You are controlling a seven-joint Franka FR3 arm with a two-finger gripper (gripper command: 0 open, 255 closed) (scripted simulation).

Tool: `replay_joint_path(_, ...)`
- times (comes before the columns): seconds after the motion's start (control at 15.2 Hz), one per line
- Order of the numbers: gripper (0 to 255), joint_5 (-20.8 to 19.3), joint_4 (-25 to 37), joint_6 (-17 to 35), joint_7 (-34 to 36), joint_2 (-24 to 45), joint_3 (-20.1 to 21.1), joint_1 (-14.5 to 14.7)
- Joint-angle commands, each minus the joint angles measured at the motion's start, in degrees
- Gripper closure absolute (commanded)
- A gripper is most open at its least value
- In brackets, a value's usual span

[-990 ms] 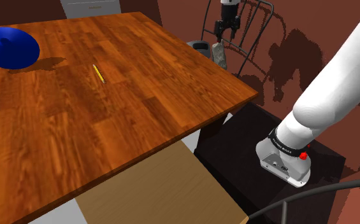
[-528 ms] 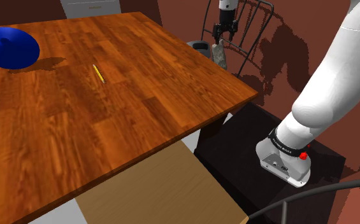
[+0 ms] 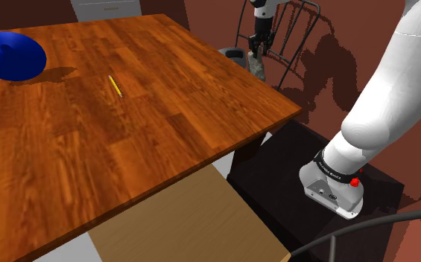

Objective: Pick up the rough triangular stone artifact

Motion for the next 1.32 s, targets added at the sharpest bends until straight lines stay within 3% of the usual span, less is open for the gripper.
replay_joint_path(0.0, 255, 0.0, -0.1, 0.1, 0.0, 0.1, 0.0, 0.0)
replay_joint_path(0.4, 255, 0.0, -0.1, 0.0, -0.1, 0.0, 0.0, 0.0)
replay_joint_path(1.25, 255, -0.4, 6.4, -9.2, -0.4, -2.7, -0.2, 0.1)
